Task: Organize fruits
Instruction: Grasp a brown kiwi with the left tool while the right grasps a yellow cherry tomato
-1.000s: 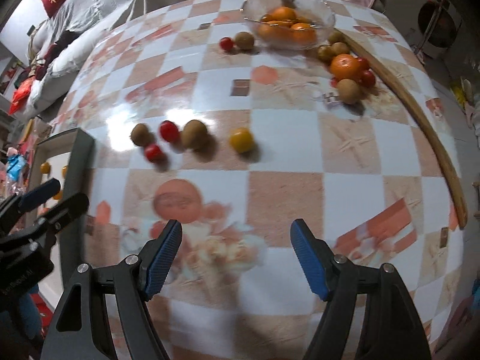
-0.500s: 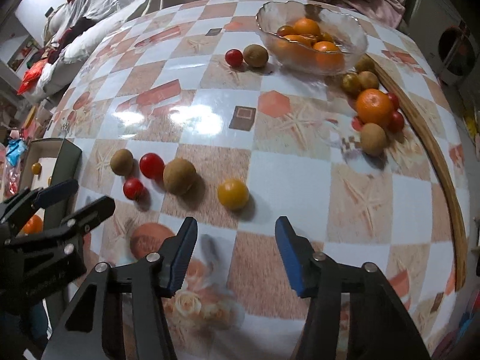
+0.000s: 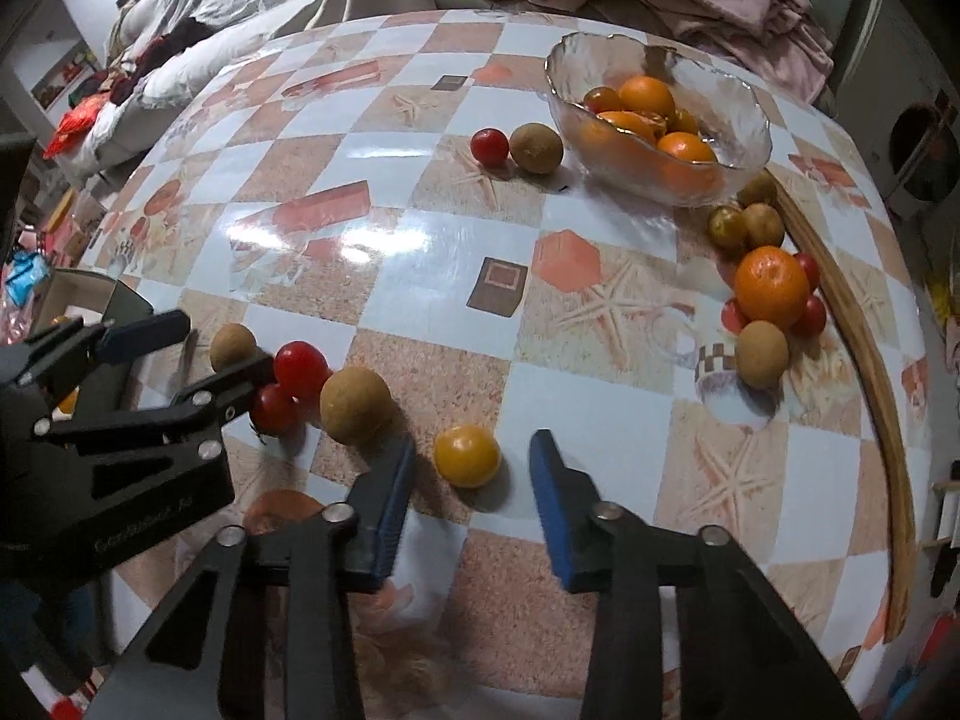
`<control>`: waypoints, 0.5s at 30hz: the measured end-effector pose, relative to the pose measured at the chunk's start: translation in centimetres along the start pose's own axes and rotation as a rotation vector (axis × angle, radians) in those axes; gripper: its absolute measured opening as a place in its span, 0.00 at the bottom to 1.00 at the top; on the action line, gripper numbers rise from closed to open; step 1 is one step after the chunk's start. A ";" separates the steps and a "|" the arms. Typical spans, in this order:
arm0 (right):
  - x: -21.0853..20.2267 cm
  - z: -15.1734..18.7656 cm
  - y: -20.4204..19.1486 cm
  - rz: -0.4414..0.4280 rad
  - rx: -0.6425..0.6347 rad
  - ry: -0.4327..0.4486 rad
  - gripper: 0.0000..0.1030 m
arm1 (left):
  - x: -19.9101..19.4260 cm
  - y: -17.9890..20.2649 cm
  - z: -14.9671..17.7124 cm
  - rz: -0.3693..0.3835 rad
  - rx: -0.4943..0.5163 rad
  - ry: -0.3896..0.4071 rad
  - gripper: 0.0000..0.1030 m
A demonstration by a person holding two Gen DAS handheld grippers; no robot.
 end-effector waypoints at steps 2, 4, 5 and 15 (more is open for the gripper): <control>-0.1 0.0 0.2 -0.007 0.012 -0.004 0.23 | 0.0 0.2 0.0 0.009 -0.005 0.001 0.59; -0.2 0.1 0.5 -0.018 0.038 -0.010 0.23 | -0.2 0.6 0.0 0.019 0.001 0.000 0.49; -0.3 0.2 0.6 -0.024 0.052 -0.013 0.23 | -0.3 0.9 0.0 0.026 0.008 0.001 0.41; -2.0 2.2 1.4 -0.053 0.174 -0.050 0.23 | -1.9 1.5 0.7 0.106 -0.049 -0.013 0.26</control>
Point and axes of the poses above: each gripper's, at about its wrist camera, not at the fingertips, and x roughly the way its jaws point, y to its right, z to its underside, the point moved 10 cm from there along x, roughly the way its jaws point, and after that the axes turned 15 degrees about y, right-handed, at the moved point
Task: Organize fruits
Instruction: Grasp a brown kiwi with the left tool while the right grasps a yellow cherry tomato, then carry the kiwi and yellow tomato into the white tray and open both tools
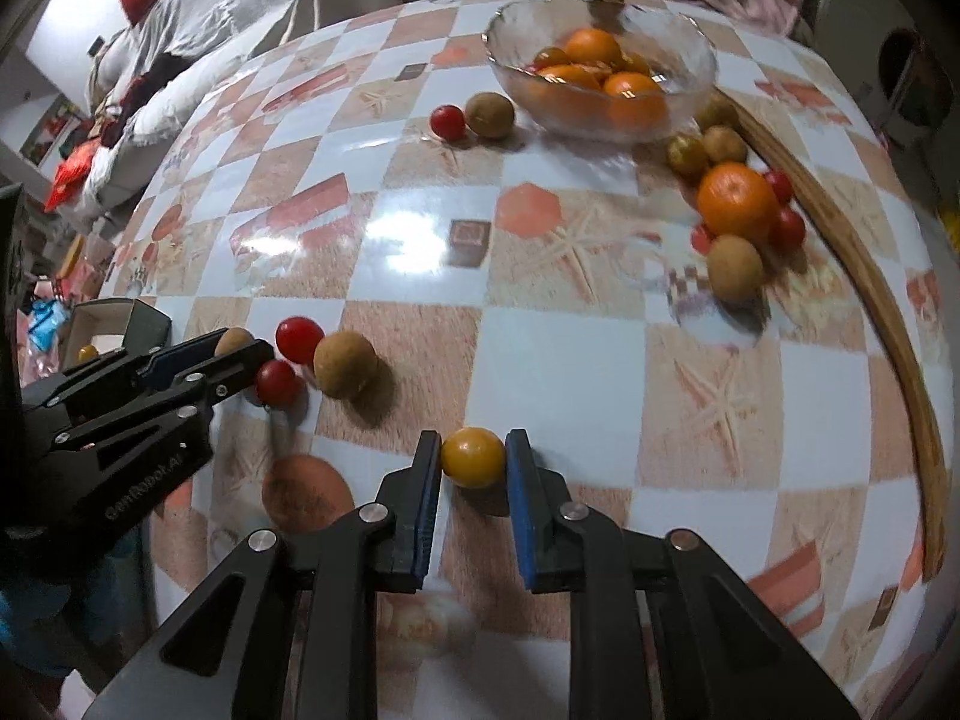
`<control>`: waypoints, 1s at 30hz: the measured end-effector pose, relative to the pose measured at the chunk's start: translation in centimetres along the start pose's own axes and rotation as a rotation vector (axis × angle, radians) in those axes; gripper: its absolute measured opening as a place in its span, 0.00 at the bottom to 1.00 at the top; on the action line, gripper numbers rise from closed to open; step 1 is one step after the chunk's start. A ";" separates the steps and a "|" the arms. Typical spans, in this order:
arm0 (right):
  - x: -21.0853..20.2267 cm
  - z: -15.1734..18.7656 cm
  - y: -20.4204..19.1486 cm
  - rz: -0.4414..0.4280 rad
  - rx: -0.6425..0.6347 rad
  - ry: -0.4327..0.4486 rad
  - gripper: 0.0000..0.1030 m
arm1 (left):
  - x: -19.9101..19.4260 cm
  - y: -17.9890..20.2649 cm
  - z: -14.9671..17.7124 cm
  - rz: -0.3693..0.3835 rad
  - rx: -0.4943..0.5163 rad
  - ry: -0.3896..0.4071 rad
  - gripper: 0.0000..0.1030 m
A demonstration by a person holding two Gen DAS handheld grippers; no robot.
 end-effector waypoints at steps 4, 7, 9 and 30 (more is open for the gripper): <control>-0.7 0.7 -0.2 -0.005 0.019 -0.009 0.23 | -1.7 -0.3 0.4 0.015 -0.024 0.005 0.26; -1.2 1.1 -0.6 -0.012 0.031 -0.014 0.23 | -3.1 -0.3 0.8 0.026 -0.029 0.014 0.26; -1.5 1.4 -1.0 -0.017 0.040 -0.017 0.23 | -4.2 -0.4 1.0 0.032 -0.028 0.023 0.26; -3.3 3.0 -11.9 -0.128 -0.096 -0.054 0.23 | -14.0 -8.1 6.2 -0.039 -0.143 0.063 0.26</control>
Point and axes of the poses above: each gripper's, at about its wrist camera, not at the fingertips, and x roughly the way its jaws point, y to its right, z to its underside, the point moved 10 cm from there along x, roughly the way its jaws point, and after that the axes turned 15 degrees about y, right-handed, at the moved point
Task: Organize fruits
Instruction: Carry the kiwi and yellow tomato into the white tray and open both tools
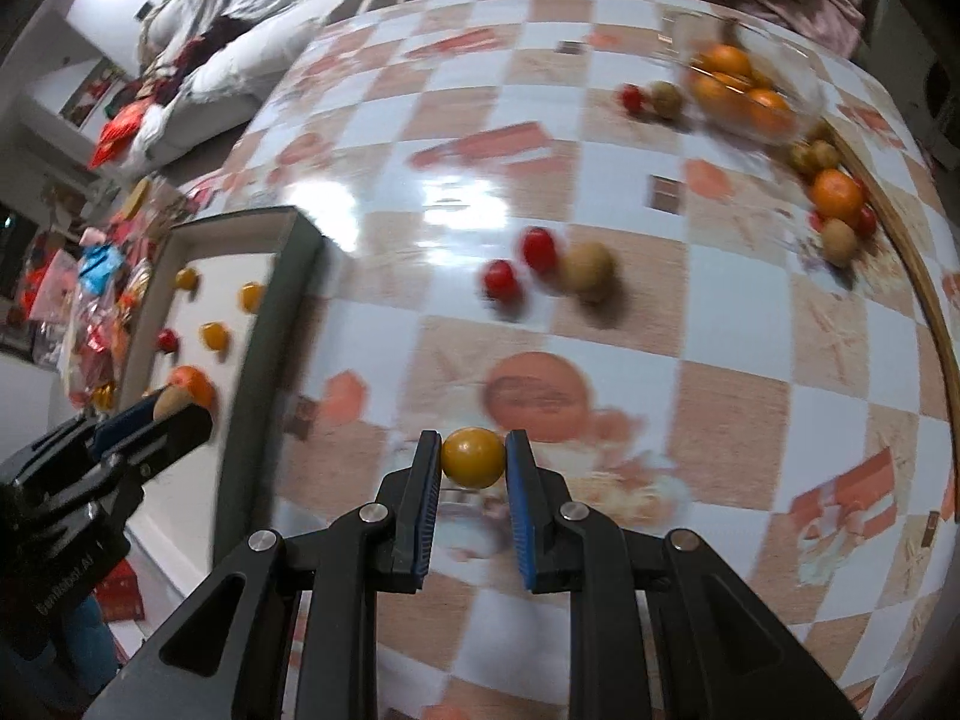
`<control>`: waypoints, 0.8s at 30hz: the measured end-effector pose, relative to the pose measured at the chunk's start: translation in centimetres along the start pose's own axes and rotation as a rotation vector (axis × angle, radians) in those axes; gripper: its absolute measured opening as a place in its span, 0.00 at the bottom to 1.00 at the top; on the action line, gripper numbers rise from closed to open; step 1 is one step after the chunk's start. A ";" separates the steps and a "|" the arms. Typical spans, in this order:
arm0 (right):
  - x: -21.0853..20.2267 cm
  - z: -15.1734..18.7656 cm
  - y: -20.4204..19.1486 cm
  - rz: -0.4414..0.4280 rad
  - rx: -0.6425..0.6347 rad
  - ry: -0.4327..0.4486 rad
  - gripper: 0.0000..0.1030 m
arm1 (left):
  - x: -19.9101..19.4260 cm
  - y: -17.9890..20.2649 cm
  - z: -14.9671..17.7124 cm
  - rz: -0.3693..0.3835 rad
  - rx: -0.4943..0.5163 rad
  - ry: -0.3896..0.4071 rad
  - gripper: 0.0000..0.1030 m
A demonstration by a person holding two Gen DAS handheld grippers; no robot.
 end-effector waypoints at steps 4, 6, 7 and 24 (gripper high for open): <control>0.4 -0.1 -3.2 -0.037 -0.043 -0.007 0.23 | -1.6 -3.2 1.3 -0.047 -0.041 -0.006 0.26; 0.8 -0.1 -5.3 -0.060 -0.070 -0.014 0.23 | -2.2 -5.0 2.3 -0.077 -0.065 -0.013 0.26; 0.9 -0.1 -5.9 -0.067 -0.077 -0.016 0.23 | -2.3 -5.7 2.7 -0.087 -0.074 -0.017 0.26; 4.7 3.5 -17.5 -0.167 -0.269 -0.117 0.23 | -2.8 -13.7 9.0 -0.212 -0.145 -0.076 0.26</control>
Point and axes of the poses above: each gripper's, at about its wrist camera, not at the fingertips, and x roughly the way its jaws point, y to its right, z to its underside, the point moved 10 cm from there along x, roughly the way its jaws point, and after that the axes turned 15 degrees about y, right-handed, at the moved point
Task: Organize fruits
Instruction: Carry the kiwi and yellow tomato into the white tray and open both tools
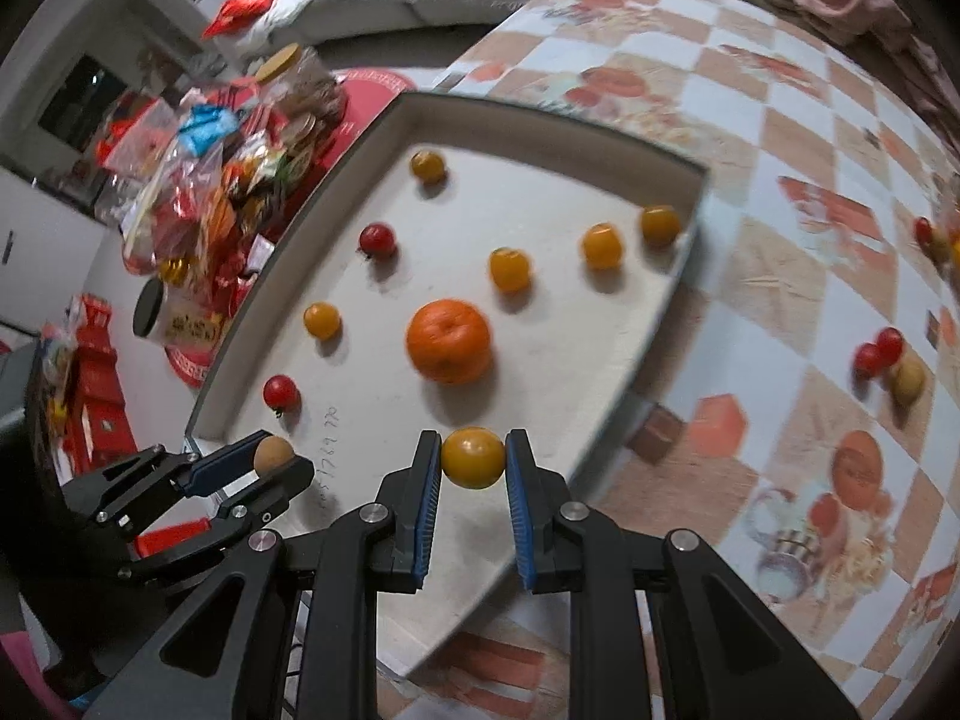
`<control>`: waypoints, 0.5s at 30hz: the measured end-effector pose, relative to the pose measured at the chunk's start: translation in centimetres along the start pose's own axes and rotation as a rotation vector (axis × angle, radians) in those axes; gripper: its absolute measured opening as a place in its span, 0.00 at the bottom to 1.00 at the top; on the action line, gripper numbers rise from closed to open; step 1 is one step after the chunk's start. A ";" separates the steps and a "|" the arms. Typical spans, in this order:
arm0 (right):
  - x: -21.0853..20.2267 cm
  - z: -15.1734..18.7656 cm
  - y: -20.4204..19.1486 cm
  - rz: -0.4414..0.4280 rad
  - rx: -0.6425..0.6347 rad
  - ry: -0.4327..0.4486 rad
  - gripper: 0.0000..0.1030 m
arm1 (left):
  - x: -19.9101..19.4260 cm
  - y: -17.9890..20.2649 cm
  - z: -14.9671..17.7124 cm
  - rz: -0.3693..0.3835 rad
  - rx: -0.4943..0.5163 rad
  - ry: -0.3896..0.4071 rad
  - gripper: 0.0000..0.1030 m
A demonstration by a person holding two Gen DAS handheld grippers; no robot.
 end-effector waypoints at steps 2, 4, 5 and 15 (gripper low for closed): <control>0.7 0.3 -0.3 0.006 -0.015 -0.015 0.23 | 0.2 -0.3 0.1 0.001 -0.008 -0.002 0.26; 1.1 0.4 -0.4 0.012 -0.025 -0.024 0.23 | 0.3 -0.5 0.1 -0.002 -0.007 -0.002 0.26; 1.3 0.4 -0.4 0.016 -0.029 -0.029 0.23 | 0.5 -0.5 0.2 -0.002 -0.006 -0.004 0.26; 3.0 0.8 -0.1 0.053 -0.053 -0.055 0.23 | 1.3 -0.4 0.6 0.001 -0.002 -0.024 0.26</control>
Point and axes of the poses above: each gripper's, at about its wrist camera, not at the fingertips, and x roughly the way its jaws point, y to its right, z to its underside, the point moved 10 cm from there along x, roughly the way its jaws point, and after that the axes turned 15 degrees about y, right-handed, at the moved point
